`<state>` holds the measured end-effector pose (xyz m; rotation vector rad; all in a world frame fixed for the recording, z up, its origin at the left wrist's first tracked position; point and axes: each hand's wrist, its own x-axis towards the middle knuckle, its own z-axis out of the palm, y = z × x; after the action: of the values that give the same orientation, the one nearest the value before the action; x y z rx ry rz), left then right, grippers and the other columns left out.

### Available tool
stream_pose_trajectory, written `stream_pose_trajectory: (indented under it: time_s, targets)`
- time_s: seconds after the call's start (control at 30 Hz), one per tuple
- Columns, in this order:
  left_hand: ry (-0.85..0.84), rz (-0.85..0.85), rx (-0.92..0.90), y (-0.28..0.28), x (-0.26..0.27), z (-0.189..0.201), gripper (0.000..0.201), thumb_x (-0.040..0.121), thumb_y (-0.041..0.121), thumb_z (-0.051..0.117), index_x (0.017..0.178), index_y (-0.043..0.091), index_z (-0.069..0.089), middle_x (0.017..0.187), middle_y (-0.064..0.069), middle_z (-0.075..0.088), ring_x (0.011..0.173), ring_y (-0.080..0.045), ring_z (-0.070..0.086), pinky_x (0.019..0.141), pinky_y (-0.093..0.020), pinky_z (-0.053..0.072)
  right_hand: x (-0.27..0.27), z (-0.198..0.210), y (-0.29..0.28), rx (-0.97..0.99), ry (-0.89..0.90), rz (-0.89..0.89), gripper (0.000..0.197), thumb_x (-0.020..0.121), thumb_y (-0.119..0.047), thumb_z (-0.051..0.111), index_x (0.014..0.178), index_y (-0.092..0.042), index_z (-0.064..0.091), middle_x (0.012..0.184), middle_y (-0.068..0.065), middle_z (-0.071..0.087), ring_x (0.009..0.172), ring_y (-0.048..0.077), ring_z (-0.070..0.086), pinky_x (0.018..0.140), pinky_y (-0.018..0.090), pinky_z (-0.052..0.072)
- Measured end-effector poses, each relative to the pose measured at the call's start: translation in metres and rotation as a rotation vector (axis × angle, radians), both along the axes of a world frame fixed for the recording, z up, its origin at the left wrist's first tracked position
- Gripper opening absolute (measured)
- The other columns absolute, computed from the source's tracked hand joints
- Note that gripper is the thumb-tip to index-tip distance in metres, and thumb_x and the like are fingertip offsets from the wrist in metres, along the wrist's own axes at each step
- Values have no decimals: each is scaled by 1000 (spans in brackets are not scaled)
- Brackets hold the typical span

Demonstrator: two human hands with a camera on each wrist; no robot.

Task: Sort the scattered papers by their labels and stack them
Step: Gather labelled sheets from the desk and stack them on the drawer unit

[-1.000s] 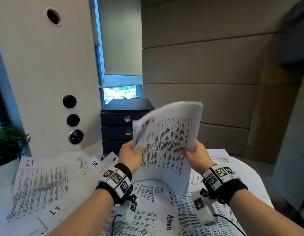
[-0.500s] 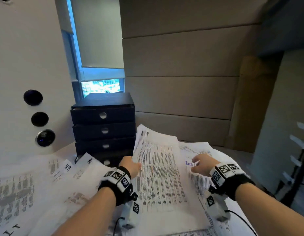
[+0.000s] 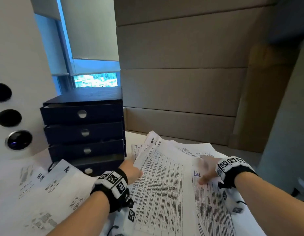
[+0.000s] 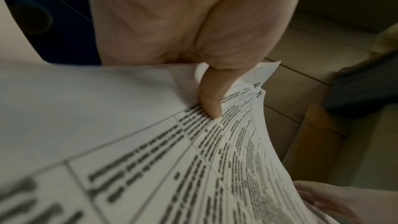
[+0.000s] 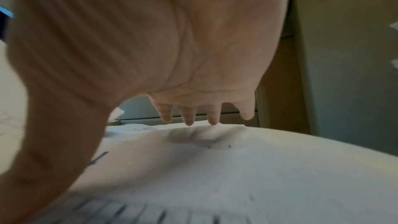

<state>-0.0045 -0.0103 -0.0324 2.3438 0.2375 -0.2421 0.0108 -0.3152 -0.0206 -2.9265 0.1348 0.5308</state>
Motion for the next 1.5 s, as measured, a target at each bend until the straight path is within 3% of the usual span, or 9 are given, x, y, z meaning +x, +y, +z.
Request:
stream_pose_trajectory:
  time_s: [0.17, 0.3, 0.5, 0.63, 0.73, 1.03, 1.17, 1.3, 1.5]
  targets:
    - [66, -59, -78, -4, 17, -10, 31, 84, 17, 67, 113, 7, 63, 105, -9, 68, 94, -21, 66, 78, -27, 53, 42, -12, -1, -66, -34, 74, 107, 14, -73, 78, 109, -35, 48, 96, -14, 61, 86, 14, 63, 79, 39, 53]
    - [99, -56, -164, -4, 23, -14, 38, 79, 21, 71, 113, 7, 63, 101, -7, 71, 92, -22, 69, 88, -36, 55, 52, -18, -1, -53, -62, 38, 106, 20, -68, 77, 115, -34, 45, 97, -13, 61, 86, 15, 62, 80, 38, 54]
    - [65, -54, -302, -15, 21, -23, 24, 83, 15, 70, 105, 13, 62, 106, -5, 70, 100, -23, 66, 95, -43, 51, 28, 0, 4, 1, -167, -13, 27, 65, -35, 73, 82, -18, 62, 79, -2, 66, 78, 21, 67, 66, 30, 55]
    - [-74, 65, -388, -8, 16, -20, 36, 84, 4, 68, 120, 4, 62, 115, -12, 67, 106, -27, 62, 99, -39, 47, 28, 28, 5, 31, -252, -3, 14, 73, -28, 74, 76, -18, 65, 78, 0, 67, 74, 20, 66, 68, 31, 55]
    - [-144, 140, -473, 10, 6, -4, 37, 85, 4, 68, 121, 2, 61, 114, -16, 67, 105, -30, 62, 100, -46, 46, 15, 63, 11, 70, -356, 13, 3, 78, -21, 69, 78, -22, 67, 83, -1, 68, 77, 20, 65, 74, 38, 57]
    - [-296, 243, -712, 81, -51, 61, 42, 76, 21, 75, 115, 15, 61, 108, -8, 67, 103, -29, 59, 102, -54, 39, -55, 172, 55, 7, -755, 193, 14, 83, -13, 60, 88, -25, 66, 87, -5, 68, 85, 22, 63, 75, 34, 52]
    - [-401, 297, -702, 100, -61, 74, 42, 85, 13, 68, 122, -3, 57, 111, -13, 63, 110, -33, 57, 104, -49, 39, -69, 204, 67, 51, -907, 160, 24, 85, -4, 55, 92, -24, 65, 87, -5, 70, 86, 25, 63, 72, 32, 49]
    - [-412, 341, -735, 106, -63, 71, 41, 82, 19, 72, 115, -3, 62, 109, -19, 66, 110, -39, 59, 101, -55, 41, -72, 220, 78, 124, -1052, 170, 18, 87, -10, 55, 91, -25, 65, 87, 2, 67, 87, 30, 61, 72, 33, 47]
    - [-493, 265, -703, 105, -68, 85, 47, 82, 26, 71, 118, -3, 59, 110, -13, 64, 112, -36, 57, 104, -49, 39, -77, 239, 89, 422, -1115, 192, 15, 86, -5, 65, 87, -19, 68, 73, -13, 64, 72, 6, 59, 73, 27, 46]
